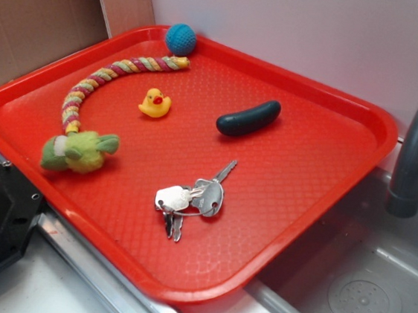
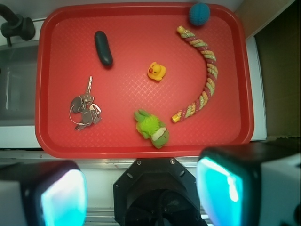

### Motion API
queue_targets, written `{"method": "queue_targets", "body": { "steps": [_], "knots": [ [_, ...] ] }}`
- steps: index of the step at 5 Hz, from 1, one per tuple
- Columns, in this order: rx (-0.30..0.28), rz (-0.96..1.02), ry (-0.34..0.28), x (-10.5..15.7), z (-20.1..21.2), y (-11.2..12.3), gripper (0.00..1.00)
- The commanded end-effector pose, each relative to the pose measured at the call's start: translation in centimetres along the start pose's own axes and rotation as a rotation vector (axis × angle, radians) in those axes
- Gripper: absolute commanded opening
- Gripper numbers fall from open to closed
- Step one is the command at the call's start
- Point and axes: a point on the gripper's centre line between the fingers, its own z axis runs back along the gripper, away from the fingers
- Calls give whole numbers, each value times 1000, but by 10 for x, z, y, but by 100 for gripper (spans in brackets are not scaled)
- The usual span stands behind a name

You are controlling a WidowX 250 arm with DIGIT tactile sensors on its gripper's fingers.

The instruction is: Grab the multicolored rope.

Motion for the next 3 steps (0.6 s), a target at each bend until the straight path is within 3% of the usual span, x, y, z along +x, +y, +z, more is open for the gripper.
{"method": "queue_targets", "body": {
  "steps": [1,2,3],
  "knots": [
    [0,0,0,0,0,0,100],
    [19,77,17,49,-13,2,100],
    [44,232,-13,98,-24,34,100]
  ]
}}
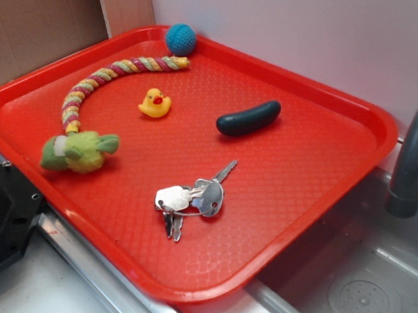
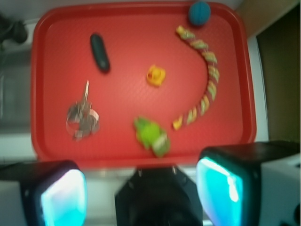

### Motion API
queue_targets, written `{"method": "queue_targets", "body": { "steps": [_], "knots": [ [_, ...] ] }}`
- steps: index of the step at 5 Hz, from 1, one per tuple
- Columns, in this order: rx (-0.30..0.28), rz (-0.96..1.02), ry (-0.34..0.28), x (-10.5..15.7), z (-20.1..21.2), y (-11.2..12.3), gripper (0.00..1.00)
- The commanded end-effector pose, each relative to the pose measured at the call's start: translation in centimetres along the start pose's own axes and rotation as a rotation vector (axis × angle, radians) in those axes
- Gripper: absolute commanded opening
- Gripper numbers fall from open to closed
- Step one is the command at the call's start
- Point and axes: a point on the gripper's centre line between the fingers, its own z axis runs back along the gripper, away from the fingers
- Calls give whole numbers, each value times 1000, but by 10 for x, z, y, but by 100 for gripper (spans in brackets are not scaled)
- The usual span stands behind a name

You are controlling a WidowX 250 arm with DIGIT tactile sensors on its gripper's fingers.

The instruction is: Grab the multicolored rope.

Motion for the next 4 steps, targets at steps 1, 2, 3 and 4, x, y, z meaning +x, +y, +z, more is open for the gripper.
{"method": "queue_targets", "body": {
  "steps": [1,2,3,4],
  "knots": [
    [92,343,-36,82,-31,77,100],
    [159,385,89,58,-81,106,100],
    [199,393,159,41,-126,117,100],
    [193,417,187,38,-147,125,100]
  ]
}}
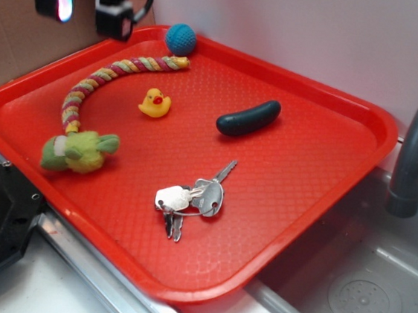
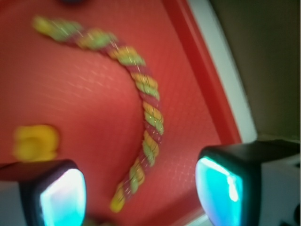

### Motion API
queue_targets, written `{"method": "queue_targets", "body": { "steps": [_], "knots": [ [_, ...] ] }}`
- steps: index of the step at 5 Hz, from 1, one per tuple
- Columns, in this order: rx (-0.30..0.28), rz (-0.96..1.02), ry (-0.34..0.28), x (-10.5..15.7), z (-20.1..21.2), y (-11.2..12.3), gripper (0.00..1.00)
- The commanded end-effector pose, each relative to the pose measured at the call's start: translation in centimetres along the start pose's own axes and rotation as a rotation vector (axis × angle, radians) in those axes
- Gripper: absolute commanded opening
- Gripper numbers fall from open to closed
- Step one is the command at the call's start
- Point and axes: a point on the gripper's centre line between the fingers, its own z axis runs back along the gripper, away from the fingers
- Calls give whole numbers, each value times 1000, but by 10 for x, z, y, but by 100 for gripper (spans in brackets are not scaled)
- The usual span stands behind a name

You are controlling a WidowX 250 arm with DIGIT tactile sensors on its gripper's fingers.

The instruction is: Grab the multicolored rope.

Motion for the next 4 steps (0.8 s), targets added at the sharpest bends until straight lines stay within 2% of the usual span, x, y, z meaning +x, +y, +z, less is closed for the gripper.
{"method": "queue_targets", "body": {
  "steps": [1,2,3,4],
  "knots": [
    [-14,56,33,12,-37,22,100],
    [-12,98,73,14,-50,34,100],
    [-2,100,87,13,-61,31,100],
    [-10,100,121,12,-74,27,0]
  ]
}}
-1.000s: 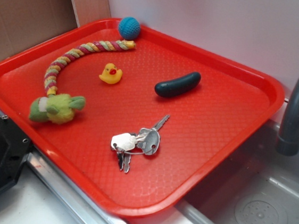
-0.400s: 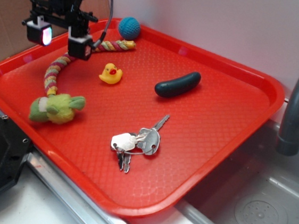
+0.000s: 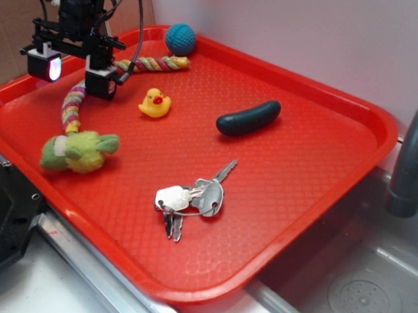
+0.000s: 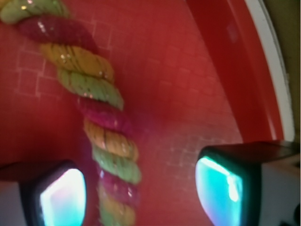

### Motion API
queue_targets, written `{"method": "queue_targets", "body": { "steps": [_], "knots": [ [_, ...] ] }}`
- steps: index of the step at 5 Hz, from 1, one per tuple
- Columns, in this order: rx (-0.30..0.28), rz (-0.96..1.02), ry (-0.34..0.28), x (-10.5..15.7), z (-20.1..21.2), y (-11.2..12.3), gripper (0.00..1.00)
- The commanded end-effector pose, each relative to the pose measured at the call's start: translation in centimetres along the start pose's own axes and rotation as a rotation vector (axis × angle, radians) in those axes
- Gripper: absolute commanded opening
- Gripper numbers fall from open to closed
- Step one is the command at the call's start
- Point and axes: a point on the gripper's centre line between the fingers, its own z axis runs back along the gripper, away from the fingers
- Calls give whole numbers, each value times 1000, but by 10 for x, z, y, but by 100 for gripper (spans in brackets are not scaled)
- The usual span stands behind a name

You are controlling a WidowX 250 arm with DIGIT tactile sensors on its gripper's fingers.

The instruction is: Grab the multicolored rope.

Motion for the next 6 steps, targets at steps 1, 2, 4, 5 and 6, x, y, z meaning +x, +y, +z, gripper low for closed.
{"method": "queue_targets", "body": {
  "steps": [1,2,4,5,6],
  "knots": [
    [2,22,-4,-3,-8,6,0],
    [14,22,-8,-3,-7,5,0],
    [26,13,-22,-5,-1,3,0],
    [28,-157,-202,-6,31,-3,0],
    [-64,-276,-365,-23,84,-17,0]
  ]
}}
